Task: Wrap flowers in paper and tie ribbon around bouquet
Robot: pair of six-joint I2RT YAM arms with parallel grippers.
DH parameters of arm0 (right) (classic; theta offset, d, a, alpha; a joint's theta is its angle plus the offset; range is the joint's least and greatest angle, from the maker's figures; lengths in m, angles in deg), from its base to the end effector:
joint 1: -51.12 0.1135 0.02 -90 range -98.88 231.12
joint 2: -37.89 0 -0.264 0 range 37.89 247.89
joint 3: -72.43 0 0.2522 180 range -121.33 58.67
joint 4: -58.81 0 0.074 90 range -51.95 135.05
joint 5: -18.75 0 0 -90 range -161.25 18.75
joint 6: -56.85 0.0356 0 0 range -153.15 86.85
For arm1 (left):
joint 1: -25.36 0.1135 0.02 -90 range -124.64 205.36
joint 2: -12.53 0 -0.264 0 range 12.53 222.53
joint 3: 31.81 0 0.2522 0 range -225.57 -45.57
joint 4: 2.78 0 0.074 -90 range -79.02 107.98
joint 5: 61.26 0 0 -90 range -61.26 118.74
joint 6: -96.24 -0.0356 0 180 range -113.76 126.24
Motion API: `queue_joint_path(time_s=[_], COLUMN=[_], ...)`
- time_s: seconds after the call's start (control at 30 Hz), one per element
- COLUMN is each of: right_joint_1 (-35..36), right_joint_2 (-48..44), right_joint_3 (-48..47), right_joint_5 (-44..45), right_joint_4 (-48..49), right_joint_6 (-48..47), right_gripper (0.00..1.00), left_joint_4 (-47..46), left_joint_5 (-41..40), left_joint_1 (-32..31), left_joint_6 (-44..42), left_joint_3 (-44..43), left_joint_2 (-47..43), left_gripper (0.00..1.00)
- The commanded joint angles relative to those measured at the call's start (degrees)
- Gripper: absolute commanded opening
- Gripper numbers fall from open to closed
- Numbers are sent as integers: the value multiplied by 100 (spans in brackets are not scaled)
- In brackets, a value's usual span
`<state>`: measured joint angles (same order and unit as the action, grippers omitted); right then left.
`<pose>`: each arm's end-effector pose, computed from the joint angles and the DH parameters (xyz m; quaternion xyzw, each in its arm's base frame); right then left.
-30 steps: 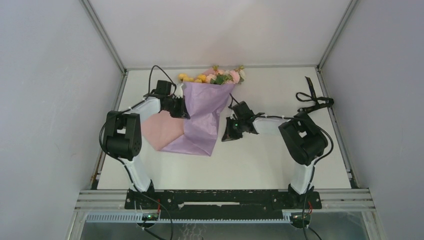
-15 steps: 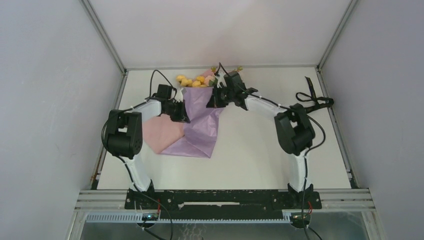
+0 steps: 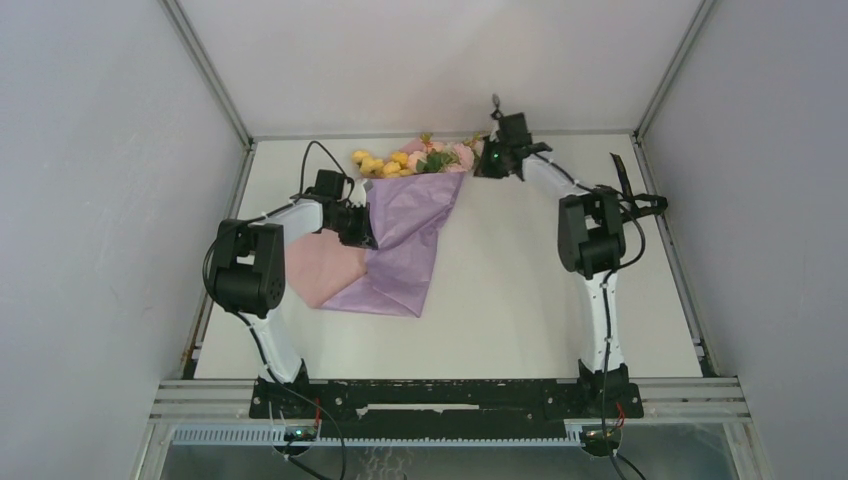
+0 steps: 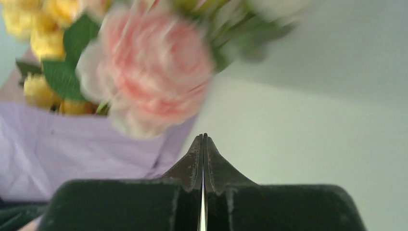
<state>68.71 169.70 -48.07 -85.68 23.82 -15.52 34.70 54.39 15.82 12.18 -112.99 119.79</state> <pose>0.4913 0.1651 0.1824 -0.0464 0.9208 0.2228 0.3167 0.3644 -0.0769 0.1597 0.0806 0.9471 -0.2442 0.1919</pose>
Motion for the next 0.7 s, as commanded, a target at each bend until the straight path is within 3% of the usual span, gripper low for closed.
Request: queue_joint_path(time_s=[0.0,0.1,0.2,0.4,0.5,0.67], right_joint_1=[-416,-301,163,1064,1213,749], right_joint_2=[-312,-1173,-1931,-1673,-1191,-1089], right_joint_3=[-270,630,1639,2432,2267,2393], right_joint_5=[490,382,-431,-1399,-1282,-82], right_joint_4=[-549,24,675,1399,1232,480], right_joint_6=[-369,-627,-646,161,283,157], right_gripper=[0,2,6,3,0,0], left_joint_4=[150,128,111,129,145,106], left_joint_5=[-32,-34,-51,-33,-58,-151], left_joint_1=[31,14,5,-13,-17,-14], left_joint_6=[-215,-218,-179,-153,-154,-166], left_joint_3=[85,110,47,4,22,78], left_joint_2=[-226,-221,-160,-161,-171,-213], left_gripper=[0,0,0,0,0,0])
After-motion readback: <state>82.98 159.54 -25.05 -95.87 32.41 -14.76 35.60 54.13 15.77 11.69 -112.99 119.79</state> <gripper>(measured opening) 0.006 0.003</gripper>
